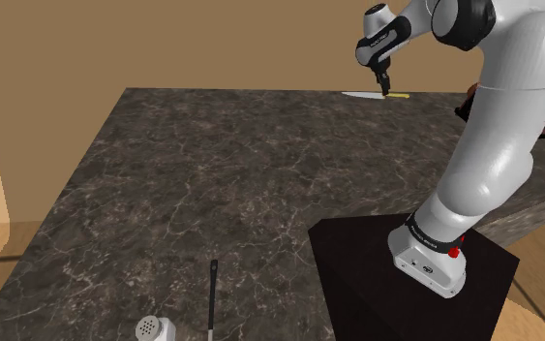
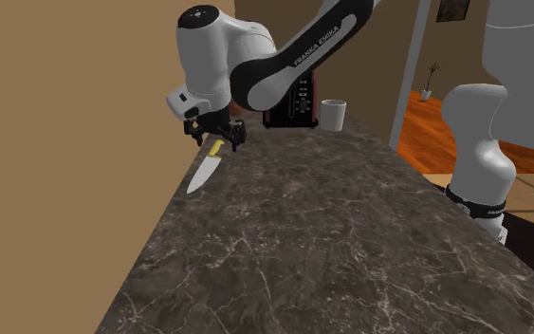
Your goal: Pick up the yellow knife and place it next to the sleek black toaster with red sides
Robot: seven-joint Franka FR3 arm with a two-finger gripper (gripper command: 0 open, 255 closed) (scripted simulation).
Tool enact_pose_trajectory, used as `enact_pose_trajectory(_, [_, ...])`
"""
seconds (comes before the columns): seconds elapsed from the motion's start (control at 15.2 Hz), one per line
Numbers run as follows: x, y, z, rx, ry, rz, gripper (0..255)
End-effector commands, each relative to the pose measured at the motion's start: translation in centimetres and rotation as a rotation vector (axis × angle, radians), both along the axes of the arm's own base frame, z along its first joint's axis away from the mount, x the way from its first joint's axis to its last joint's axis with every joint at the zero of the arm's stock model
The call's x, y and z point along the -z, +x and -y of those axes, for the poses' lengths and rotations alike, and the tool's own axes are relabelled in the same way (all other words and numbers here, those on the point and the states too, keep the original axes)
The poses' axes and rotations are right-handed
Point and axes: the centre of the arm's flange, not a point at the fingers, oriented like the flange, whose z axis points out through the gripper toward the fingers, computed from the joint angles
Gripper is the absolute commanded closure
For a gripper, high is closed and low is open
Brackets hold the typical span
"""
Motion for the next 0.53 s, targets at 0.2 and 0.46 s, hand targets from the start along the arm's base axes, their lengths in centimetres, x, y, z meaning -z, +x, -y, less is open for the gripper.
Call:
enact_pose_trajectory(0.2, [1.9,0.7,1.6,-0.032,-0.011,-0.011,0])
enact_pose_trajectory(0.46, [4.0,0.2,2.7,-0.032,-0.011,-0.011,0])
